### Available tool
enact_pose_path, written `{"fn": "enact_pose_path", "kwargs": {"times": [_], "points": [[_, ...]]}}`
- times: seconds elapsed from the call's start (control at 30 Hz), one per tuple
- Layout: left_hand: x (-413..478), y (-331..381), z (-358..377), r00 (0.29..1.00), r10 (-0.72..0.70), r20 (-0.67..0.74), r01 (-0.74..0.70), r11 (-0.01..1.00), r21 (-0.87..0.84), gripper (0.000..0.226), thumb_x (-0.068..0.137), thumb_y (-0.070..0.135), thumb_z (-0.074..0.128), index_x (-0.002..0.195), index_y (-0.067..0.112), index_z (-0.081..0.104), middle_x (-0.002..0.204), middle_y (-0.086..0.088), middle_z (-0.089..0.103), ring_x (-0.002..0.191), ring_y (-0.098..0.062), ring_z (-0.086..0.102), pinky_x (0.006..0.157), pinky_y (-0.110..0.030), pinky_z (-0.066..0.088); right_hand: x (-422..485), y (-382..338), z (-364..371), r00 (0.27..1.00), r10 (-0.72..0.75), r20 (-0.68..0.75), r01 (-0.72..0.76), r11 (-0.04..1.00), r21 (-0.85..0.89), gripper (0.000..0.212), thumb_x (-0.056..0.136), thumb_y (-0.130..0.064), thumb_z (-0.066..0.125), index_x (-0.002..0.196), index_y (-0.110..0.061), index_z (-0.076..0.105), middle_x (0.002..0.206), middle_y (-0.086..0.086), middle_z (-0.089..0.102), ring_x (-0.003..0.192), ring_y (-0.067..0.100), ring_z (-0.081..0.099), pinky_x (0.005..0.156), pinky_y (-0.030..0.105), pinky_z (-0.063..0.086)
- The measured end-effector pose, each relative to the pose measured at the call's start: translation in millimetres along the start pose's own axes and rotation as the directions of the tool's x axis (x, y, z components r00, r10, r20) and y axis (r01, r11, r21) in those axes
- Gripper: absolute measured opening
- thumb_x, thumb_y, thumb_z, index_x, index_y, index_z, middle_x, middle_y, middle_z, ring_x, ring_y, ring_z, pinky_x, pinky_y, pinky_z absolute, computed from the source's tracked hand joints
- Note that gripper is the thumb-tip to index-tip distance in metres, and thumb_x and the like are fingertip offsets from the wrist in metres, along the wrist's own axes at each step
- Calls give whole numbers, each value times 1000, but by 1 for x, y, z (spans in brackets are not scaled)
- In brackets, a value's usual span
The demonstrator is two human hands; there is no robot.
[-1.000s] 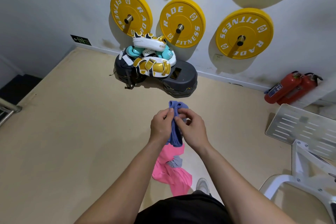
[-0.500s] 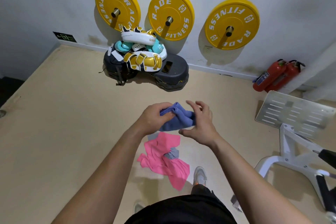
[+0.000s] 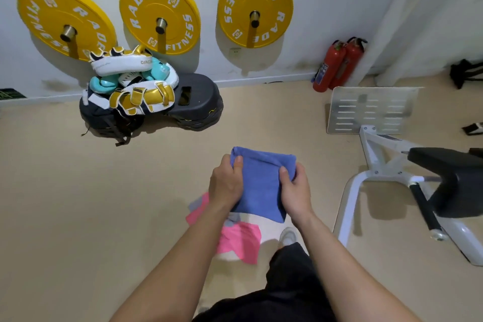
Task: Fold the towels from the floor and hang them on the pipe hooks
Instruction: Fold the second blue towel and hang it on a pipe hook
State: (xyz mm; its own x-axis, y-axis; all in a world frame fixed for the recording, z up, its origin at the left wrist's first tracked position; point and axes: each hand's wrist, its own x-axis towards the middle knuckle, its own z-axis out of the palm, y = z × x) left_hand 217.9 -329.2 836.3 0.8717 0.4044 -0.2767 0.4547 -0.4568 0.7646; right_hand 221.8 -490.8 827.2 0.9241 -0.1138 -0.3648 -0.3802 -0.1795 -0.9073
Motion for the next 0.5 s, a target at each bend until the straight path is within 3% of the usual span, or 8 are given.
{"fn": "enact_pose_path", "kwargs": {"times": [0.07, 0.2, 0.33, 0.5], "points": [[17, 32, 40, 999, -15, 47, 17, 999, -36, 36, 102, 43, 36, 84, 13, 45, 83, -9, 59, 82, -34, 54, 70, -39, 42, 30, -6, -27, 990, -67, -121, 47, 986, -160, 16, 102, -34, 42, 108, -21, 49, 96, -1, 64, 89, 25, 62, 78, 40, 51], [56, 111, 118, 994, -8, 111, 18, 996, -89, 38, 102, 44, 36, 85, 12, 47, 84, -4, 57, 82, -29, 54, 74, -38, 44, 107, -33, -107, 977, -115, -178, 38, 921, -388, 28, 102, -43, 33, 109, -18, 43, 90, 7, 65, 82, 32, 61, 73, 46, 52], [92, 195, 187, 985, 46, 167, -33, 996, -80, 41, 102, 45, 34, 100, 10, 54, 99, -8, 62, 93, -30, 58, 86, -41, 49, 180, -68, -186, 962, -111, -249, -7, 903, -429, 35, 102, -46, 32, 106, -14, 45, 95, 9, 65, 86, 33, 60, 76, 46, 52], [142, 284, 248, 962, 151, 228, -134, 987, -91, 40, 102, 43, 37, 96, 8, 55, 95, -6, 62, 89, -29, 58, 80, -37, 46, 257, -104, -256, 938, -95, -332, -55, 908, -416, 38, 102, -47, 33, 109, -12, 46, 100, 13, 63, 92, 36, 60, 77, 45, 50]]}}
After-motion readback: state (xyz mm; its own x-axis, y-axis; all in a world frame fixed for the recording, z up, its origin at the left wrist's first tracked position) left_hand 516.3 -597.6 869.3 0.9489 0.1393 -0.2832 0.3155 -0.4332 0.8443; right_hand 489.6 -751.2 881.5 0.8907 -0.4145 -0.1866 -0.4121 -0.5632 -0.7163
